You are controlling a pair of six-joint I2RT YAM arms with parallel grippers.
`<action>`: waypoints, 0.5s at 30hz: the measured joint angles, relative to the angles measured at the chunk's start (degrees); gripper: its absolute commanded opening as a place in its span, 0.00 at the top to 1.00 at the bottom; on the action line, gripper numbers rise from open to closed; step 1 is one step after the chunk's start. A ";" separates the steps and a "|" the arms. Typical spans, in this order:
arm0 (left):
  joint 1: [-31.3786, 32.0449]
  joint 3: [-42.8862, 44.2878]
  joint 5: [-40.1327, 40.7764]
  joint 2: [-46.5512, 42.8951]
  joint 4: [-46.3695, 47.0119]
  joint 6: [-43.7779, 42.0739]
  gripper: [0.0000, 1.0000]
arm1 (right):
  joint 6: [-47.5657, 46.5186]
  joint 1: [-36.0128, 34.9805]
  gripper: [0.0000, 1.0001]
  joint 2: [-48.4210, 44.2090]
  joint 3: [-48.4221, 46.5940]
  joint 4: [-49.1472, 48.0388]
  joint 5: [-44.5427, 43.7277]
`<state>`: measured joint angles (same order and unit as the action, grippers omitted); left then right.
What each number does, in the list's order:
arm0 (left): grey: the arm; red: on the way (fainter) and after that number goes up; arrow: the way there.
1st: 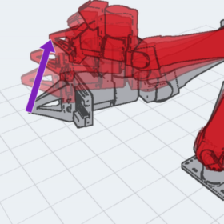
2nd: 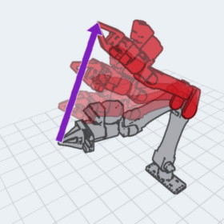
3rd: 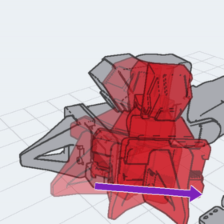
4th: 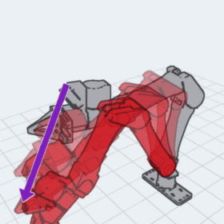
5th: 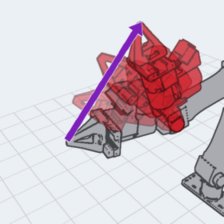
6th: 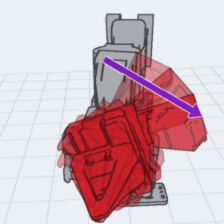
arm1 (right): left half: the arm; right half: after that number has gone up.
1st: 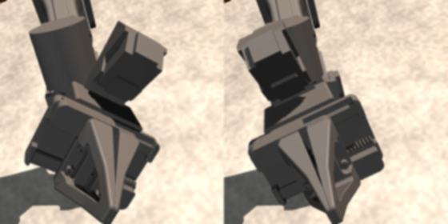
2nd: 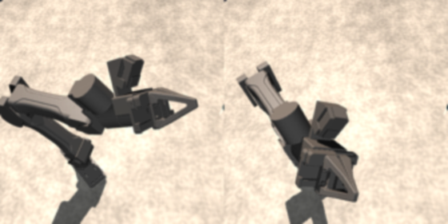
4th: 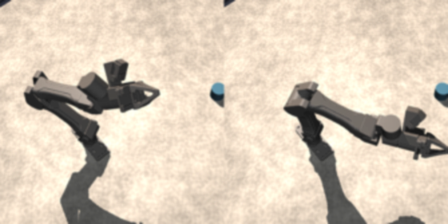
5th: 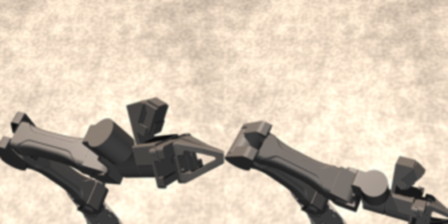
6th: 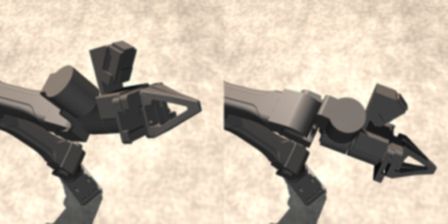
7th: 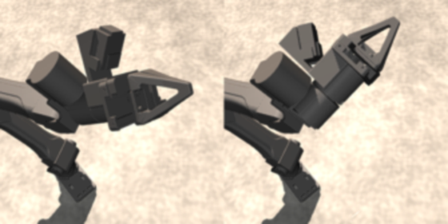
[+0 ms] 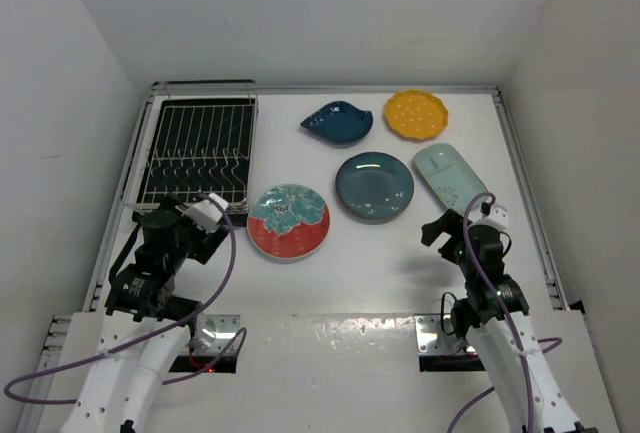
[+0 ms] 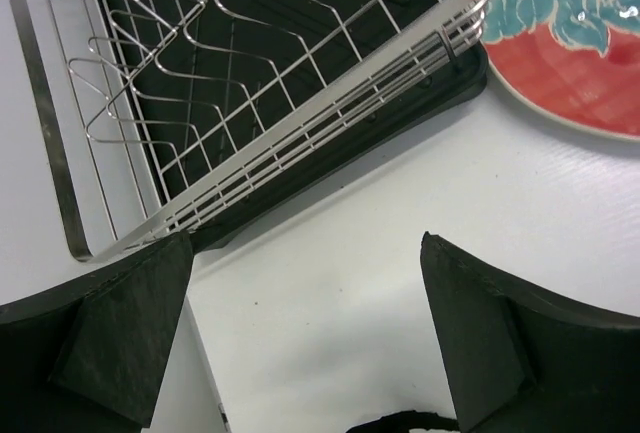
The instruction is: Load the plates into the dish rack
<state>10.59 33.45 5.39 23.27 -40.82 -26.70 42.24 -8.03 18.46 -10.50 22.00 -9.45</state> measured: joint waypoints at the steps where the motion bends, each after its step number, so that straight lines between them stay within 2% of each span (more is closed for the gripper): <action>1: 0.00 0.00 0.15 0.02 0.20 0.52 0.00 | 0.11 0.00 0.01 0.24 0.00 0.11 -0.13; 5: 0.00 0.92 0.22 0.28 1.16 1.07 0.00 | -0.28 0.00 0.01 5.07 -0.98 -0.17 1.44; 9: 0.00 6.99 -3.28 3.65 0.37 -1.36 0.00 | -2.34 0.00 0.01 15.80 -6.34 -2.89 10.49; 10: 0.00 9.27 -4.31 4.92 0.24 -1.36 0.04 | -2.64 0.02 0.04 18.58 -8.35 -4.02 13.57; 11: 0.00 12.28 -5.73 6.93 -0.35 -0.55 0.12 | -3.10 0.00 0.19 22.84 -10.62 -5.38 17.88; 13: 0.15 20.06 -9.99 12.76 -2.54 0.87 0.20 | -3.56 0.00 0.37 32.54 -18.01 -7.39 28.37; 14: 0.26 24.96 -12.31 16.70 -4.39 1.29 0.28 | -3.32 -0.52 0.53 38.23 -22.69 -7.65 33.55; 15: 0.46 29.88 -14.88 21.14 -5.40 1.90 0.33 | -3.32 -1.33 0.58 43.19 -27.15 -8.11 37.18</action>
<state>11.05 63.33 -9.50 44.40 -46.22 -24.80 38.92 -9.37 61.65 -37.65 13.89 27.73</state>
